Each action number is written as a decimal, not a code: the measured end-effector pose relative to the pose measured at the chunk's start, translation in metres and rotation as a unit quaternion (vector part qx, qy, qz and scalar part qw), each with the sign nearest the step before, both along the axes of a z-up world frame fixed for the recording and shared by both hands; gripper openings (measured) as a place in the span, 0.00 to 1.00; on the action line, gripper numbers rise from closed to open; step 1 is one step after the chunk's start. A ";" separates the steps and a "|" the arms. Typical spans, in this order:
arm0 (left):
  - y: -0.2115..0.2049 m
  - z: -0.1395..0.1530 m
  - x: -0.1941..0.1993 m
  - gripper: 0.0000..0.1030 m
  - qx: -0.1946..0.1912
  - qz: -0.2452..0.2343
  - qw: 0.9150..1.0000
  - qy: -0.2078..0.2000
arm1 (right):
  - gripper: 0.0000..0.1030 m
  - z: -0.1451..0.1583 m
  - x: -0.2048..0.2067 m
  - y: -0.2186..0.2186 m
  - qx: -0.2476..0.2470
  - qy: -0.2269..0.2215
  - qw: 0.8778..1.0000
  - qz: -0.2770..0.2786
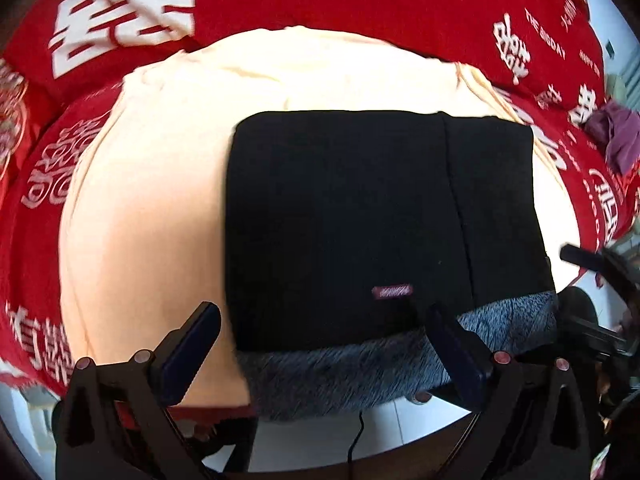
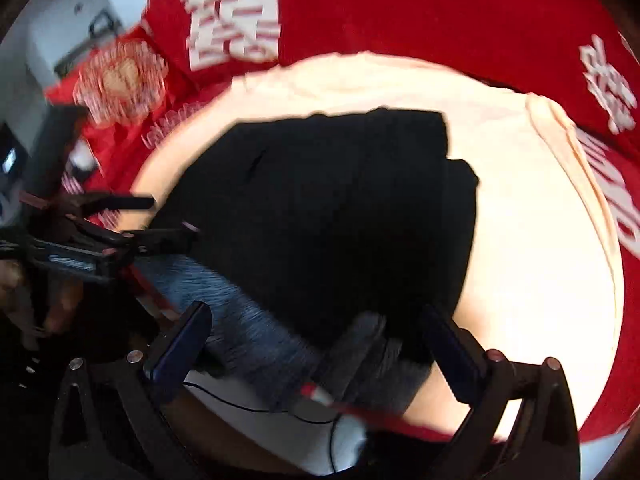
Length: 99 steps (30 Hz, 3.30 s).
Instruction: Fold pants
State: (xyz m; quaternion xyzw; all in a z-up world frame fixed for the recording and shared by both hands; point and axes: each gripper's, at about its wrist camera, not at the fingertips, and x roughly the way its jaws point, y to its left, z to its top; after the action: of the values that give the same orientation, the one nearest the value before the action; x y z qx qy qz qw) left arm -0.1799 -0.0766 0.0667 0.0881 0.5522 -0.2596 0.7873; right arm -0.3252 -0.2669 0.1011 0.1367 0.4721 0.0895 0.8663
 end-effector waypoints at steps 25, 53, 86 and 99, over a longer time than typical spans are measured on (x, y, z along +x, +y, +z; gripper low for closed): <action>0.044 -0.007 0.017 0.99 -0.037 0.009 0.999 0.024 | 1.00 -0.012 -0.027 -0.060 0.077 0.012 0.992 -0.102; -0.013 -0.049 -0.001 0.99 0.012 -0.030 0.996 0.087 | 1.00 -0.023 -0.015 -0.059 0.074 0.032 0.993 -0.090; -0.040 -0.036 0.031 1.00 -0.007 0.013 0.996 0.085 | 1.00 0.000 0.094 -0.051 0.047 -0.014 0.998 -0.035; -0.043 -0.055 0.060 1.00 -0.045 -0.026 0.986 0.161 | 1.00 -0.062 0.020 -0.074 0.185 0.050 0.980 -0.055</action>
State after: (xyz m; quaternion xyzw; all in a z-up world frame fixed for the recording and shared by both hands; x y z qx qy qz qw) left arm -0.1195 -0.1194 0.0121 0.0236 0.6567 -0.3156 0.6845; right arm -0.3053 -0.3408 0.0387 0.3252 0.4816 0.1203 0.8049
